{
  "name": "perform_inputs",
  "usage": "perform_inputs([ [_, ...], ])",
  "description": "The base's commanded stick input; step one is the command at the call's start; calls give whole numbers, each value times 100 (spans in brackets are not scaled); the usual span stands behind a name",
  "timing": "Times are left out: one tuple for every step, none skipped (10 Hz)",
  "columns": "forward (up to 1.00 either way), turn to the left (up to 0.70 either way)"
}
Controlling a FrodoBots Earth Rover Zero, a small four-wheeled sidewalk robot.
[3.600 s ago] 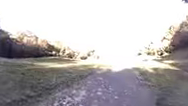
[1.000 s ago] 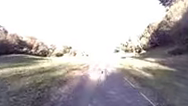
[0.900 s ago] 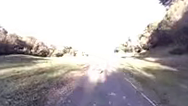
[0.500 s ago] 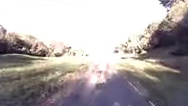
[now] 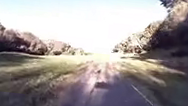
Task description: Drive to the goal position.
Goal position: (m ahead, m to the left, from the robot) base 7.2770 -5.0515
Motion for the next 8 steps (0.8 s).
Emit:
perform_inputs([
  [70, 0],
  [70, 0],
  [70, 0],
  [70, 0],
  [70, -4],
  [70, -23],
  [70, -3],
  [70, 0],
])
